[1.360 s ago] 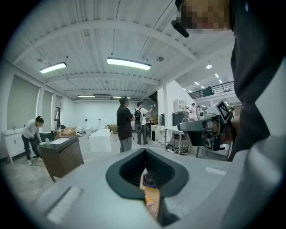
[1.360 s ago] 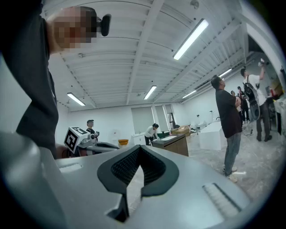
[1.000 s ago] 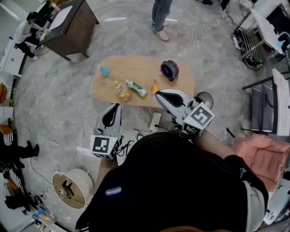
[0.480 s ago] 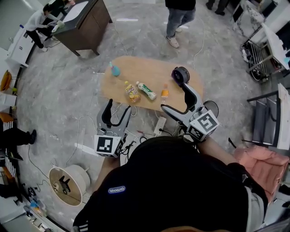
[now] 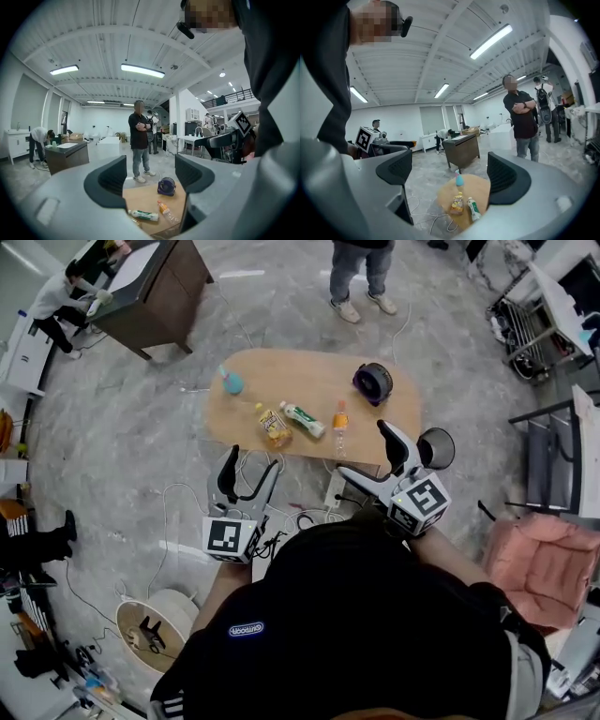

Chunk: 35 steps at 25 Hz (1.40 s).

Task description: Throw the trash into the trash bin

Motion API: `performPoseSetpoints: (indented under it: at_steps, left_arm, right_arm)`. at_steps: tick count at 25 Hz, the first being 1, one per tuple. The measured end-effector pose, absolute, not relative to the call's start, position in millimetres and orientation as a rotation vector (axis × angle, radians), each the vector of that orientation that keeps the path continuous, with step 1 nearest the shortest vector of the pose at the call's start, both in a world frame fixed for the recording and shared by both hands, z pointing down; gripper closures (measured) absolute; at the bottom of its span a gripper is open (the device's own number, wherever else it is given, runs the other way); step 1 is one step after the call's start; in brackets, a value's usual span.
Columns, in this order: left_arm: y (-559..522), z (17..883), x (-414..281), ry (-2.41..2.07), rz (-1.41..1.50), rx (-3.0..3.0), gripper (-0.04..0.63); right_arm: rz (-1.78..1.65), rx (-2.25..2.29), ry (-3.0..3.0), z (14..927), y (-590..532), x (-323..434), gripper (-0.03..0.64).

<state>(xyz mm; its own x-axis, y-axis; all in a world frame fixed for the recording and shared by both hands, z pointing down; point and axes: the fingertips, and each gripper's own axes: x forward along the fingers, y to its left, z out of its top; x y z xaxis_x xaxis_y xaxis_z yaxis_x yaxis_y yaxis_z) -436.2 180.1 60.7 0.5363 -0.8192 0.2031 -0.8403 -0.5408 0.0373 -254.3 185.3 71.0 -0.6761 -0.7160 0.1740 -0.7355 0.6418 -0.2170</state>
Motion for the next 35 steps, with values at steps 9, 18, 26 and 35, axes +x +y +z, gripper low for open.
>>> performPoseSetpoints:
  at_steps: [9, 18, 26, 35]
  left_arm:
    - [141, 80, -364, -1.395, 0.329, 2.702, 0.172]
    - [119, 82, -333, -1.532, 0.45, 2.656, 0.172]
    - [100, 127, -387, -1.383, 0.531, 2.686, 0.173]
    - [98, 207, -498, -1.247, 0.723, 2.611, 0.173]
  right_arm:
    - [0.56, 1.294, -2.679, 130, 143, -184, 0.107]
    - [0.694, 1.274, -2.498, 240, 90, -133, 0.106]
    - [0.796, 1.373, -2.159, 402, 80, -162, 0.104]
    - [0.867, 1.553, -1.765, 582, 64, -191, 0.105]
